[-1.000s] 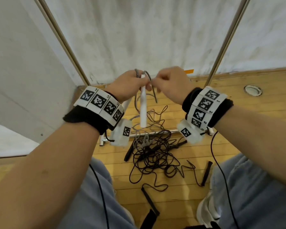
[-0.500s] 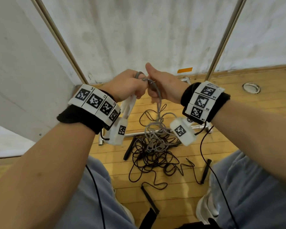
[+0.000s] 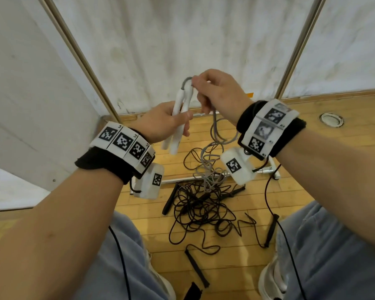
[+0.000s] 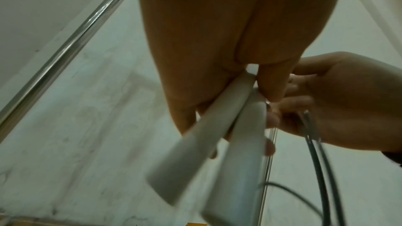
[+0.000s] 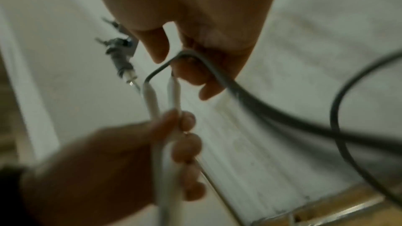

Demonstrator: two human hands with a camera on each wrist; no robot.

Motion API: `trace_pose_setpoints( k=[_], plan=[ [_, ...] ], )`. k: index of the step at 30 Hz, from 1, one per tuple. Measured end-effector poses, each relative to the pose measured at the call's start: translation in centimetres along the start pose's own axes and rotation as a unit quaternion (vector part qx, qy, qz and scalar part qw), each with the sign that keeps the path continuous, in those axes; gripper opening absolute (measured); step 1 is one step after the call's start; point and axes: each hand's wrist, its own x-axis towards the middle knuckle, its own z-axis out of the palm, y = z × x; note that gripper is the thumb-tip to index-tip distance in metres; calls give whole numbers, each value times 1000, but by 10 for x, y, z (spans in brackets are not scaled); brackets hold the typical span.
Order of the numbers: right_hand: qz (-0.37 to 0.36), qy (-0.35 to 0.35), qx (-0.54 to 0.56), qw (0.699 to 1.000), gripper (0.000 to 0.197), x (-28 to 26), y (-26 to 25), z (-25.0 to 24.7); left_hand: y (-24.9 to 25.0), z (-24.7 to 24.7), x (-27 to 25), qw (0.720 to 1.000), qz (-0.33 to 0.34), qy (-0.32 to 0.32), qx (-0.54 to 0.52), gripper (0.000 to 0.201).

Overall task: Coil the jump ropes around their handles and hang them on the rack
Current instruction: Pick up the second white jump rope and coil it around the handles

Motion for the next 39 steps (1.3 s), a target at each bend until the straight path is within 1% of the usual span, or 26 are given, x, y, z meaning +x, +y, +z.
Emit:
trace_pose_setpoints(
  k=[2, 5, 8, 10, 11, 13, 15, 16, 19, 21, 23, 25, 27, 29, 31, 33, 35, 37, 39],
  plan=[
    [-16, -11, -66, 998, 23, -2, 5, 3, -2, 1, 3, 999, 10, -3, 30, 24],
    [-37, -9, -189, 981, 32, -3, 11, 3, -3, 1, 5, 997, 16, -3, 78, 20],
    [-53, -28, -293, 954, 41, -3, 11, -3, -4, -3, 8, 988, 29, -9, 154, 17],
    [-53, -49, -322, 944, 46, -3, 10, -5, -5, -6, 9, 983, 34, -15, 181, 18],
    [-51, -58, -315, 946, 47, -2, 9, -6, -5, -6, 10, 982, 36, -17, 185, 19],
    [-38, -70, -263, 962, 49, -1, 7, -8, -5, -5, 11, 983, 37, -12, 179, 19],
    [-22, -60, -191, 979, 50, 1, 5, -10, -7, -3, 12, 988, 29, 8, 155, 20],
    [-16, -42, -161, 986, 49, 1, 4, -11, -9, -2, 13, 991, 24, 20, 133, 18],
    [3, 41, -61, 997, 48, 4, 0, -19, -14, 1, 13, 995, 17, 47, 87, 10],
    [28, 72, 1, 997, 48, 7, -1, -26, -16, 3, 12, 996, 25, 72, 50, 11],
    [64, 81, 55, 993, 46, 9, -1, -32, -16, 8, 10, 991, 49, 121, 27, 15],
    [97, 81, 107, 986, 46, 10, 0, -34, -16, 15, 7, 980, 84, 167, 70, 25],
    [115, 78, 150, 979, 47, 11, 1, -35, -13, 20, 5, 968, 109, 189, 123, 33],
    [122, 74, 182, 973, 46, 12, 2, -35, -9, 19, 5, 970, 95, 187, 125, 26],
    [124, 74, 190, 971, 44, 14, 4, -34, -6, 15, 6, 980, 67, 168, 86, 16],
    [122, 70, 182, 973, 42, 14, 8, -33, -3, 11, 6, 986, 63, 150, 31, 20],
    [121, 49, 146, 981, 42, 11, 13, -29, 0, 7, 6, 983, 61, 160, -62, 22],
    [112, 6, 55, 992, 43, 5, 19, -18, 4, 2, 8, 963, 44, 190, -185, 17],
    [89, -45, -29, 995, 43, -3, 22, -5, 6, 0, 12, 937, 20, 210, -280, 14]
  ],
)
